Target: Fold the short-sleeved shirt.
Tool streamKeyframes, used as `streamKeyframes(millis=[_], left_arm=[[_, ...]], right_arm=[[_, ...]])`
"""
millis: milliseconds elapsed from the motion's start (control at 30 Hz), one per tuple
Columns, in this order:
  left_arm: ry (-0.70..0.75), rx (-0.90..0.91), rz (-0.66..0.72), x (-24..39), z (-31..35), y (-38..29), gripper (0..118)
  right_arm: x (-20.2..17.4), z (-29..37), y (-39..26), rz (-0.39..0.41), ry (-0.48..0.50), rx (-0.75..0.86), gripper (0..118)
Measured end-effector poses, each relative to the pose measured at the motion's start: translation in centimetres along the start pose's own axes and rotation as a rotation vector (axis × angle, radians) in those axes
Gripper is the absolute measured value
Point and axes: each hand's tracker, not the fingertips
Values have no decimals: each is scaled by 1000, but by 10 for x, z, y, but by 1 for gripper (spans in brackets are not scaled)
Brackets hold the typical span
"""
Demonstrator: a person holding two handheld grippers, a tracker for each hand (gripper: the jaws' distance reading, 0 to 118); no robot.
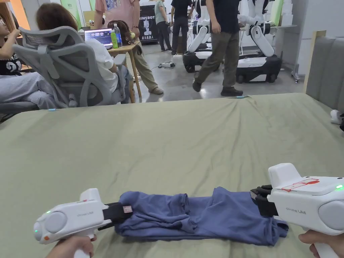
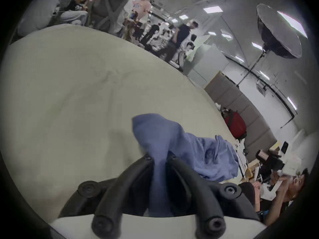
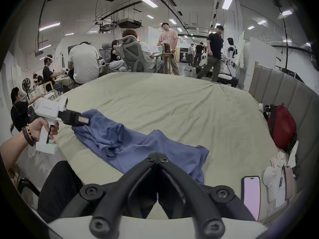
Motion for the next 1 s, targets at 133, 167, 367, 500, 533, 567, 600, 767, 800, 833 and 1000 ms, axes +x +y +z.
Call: streamKeyframes(millis=[133,167,367,500,533,567,600,767,800,833,1000], left_arm=[[125,36,9,-36,33,9,8],[153,29,9,-42,37,9,8],[132,37,39,-59,46,15,8],[16,97,24,-30,60,27,8],[0,96,14,-20,63,31,8],[-6,96,-1,-10,64,35,8],[-19,105,-17,3,65,37,8],[-123,91,-20,64,37,37,8],[-133,83,-32,75,27,35,8],[-144,66,-37,86,14,32,8],[-155,-51,1,123,-61,9,8]], right_arm=[[-1,4,3,-4,10,14,0],[-2,4,4,-2,12,17,0],[-4,6,5,1,24,29,0],[-4,4,5,7,23,26,0],[-3,4,4,6,24,25,0],[-3,4,4,7,24,25,0],[-3,5,4,10,21,23,0],[-2,8,1,1,18,25,0],[-1,10,0,-4,17,27,0],[0,11,-1,-5,15,27,0],[8,16,-6,-25,-28,30,0]])
